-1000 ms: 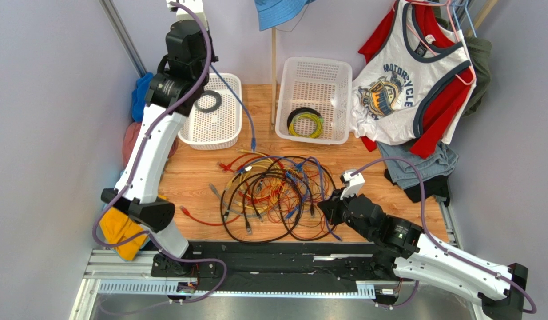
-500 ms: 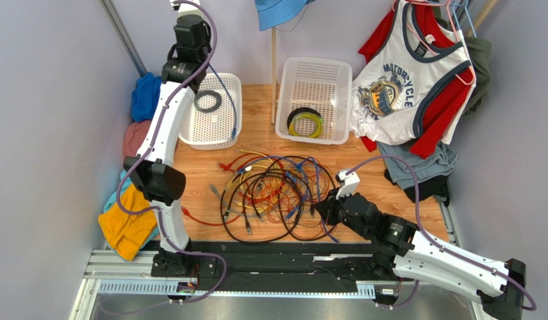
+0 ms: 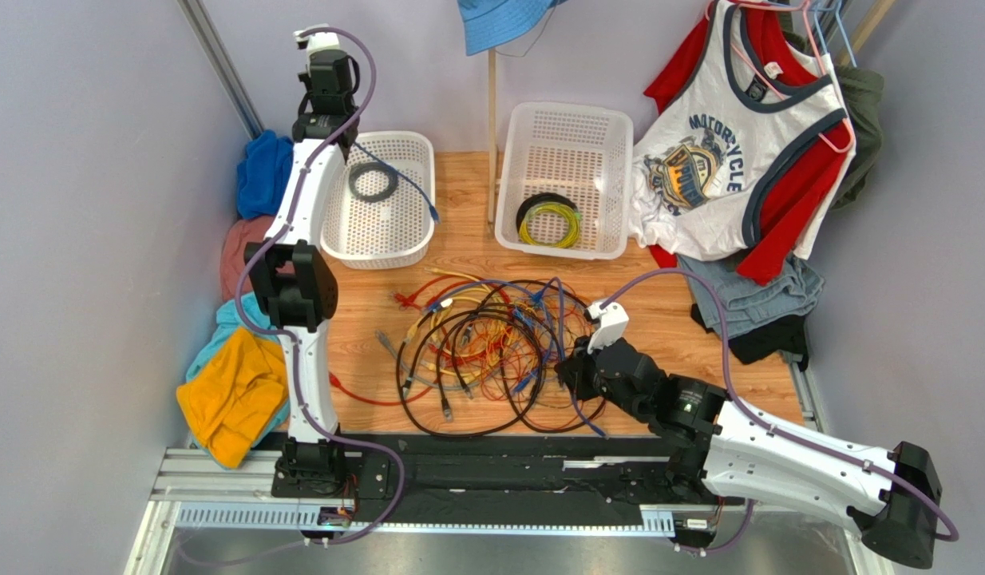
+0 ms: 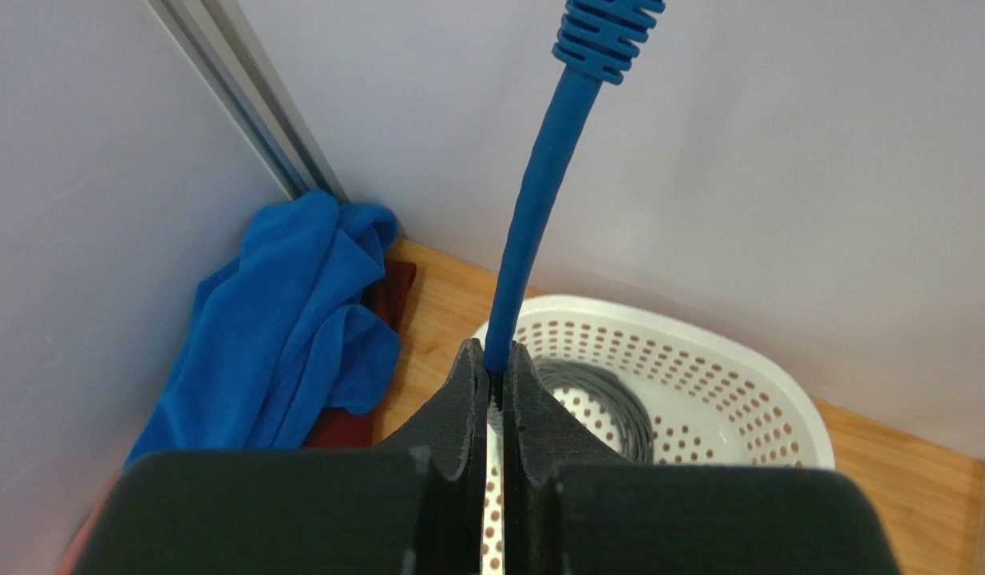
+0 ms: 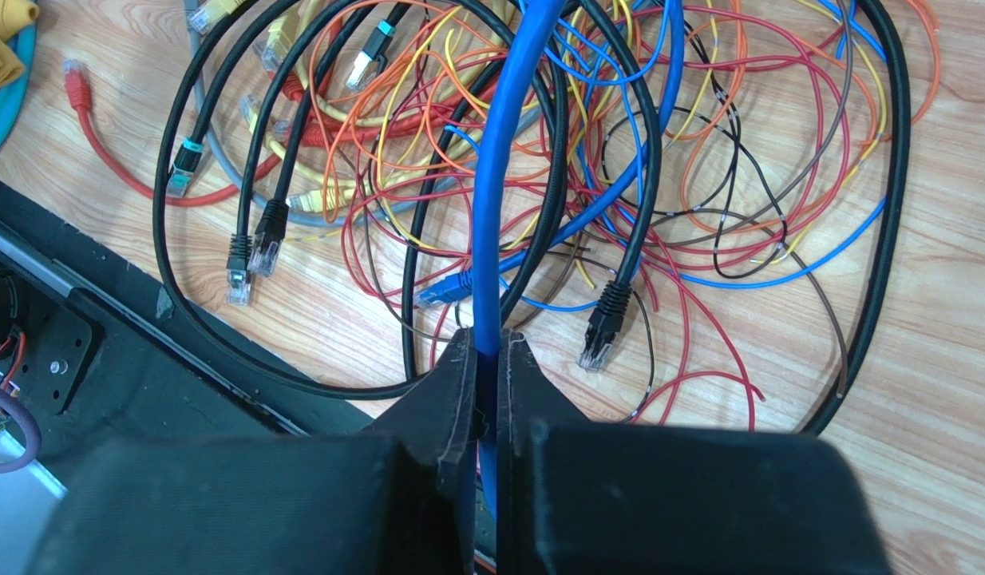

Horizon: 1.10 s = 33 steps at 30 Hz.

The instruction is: Untangle the cables

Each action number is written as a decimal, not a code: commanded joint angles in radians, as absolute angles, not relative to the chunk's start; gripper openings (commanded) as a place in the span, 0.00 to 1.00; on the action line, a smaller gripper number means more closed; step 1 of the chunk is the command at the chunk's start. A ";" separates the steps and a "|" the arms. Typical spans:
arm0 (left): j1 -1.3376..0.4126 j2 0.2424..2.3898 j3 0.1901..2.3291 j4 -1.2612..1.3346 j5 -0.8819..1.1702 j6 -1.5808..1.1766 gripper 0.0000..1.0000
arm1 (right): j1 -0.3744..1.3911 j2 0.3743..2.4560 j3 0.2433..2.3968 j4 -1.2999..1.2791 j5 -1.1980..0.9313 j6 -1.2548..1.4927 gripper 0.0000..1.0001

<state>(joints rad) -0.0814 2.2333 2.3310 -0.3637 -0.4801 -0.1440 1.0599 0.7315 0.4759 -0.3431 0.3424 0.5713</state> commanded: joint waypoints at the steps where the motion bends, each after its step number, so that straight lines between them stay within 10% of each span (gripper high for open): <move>1: -0.091 2.175 2.405 -0.252 -0.474 -0.153 0.00 | 1.063 0.750 0.529 -0.287 0.353 0.558 0.00; 29: -0.117 2.062 2.100 -0.350 -0.333 -0.215 0.05 | 1.063 0.696 0.468 -0.241 0.318 0.581 0.00; 30: -0.121 2.062 2.097 -0.362 -0.353 -0.201 0.09 | 1.063 0.692 0.465 -0.241 0.313 0.587 0.00; 32: -0.123 2.063 2.103 -0.402 -0.359 -0.198 0.49 | 1.063 0.674 0.460 -0.244 0.308 0.588 0.00; 33: -0.123 2.060 2.105 -0.416 -0.373 -0.201 0.96 | 1.063 0.667 0.460 -0.251 0.310 0.588 0.00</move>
<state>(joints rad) -0.1078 2.1658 2.0815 -0.3794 -0.3611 -0.1844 1.0599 0.7002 0.4686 -0.2890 0.3195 0.5720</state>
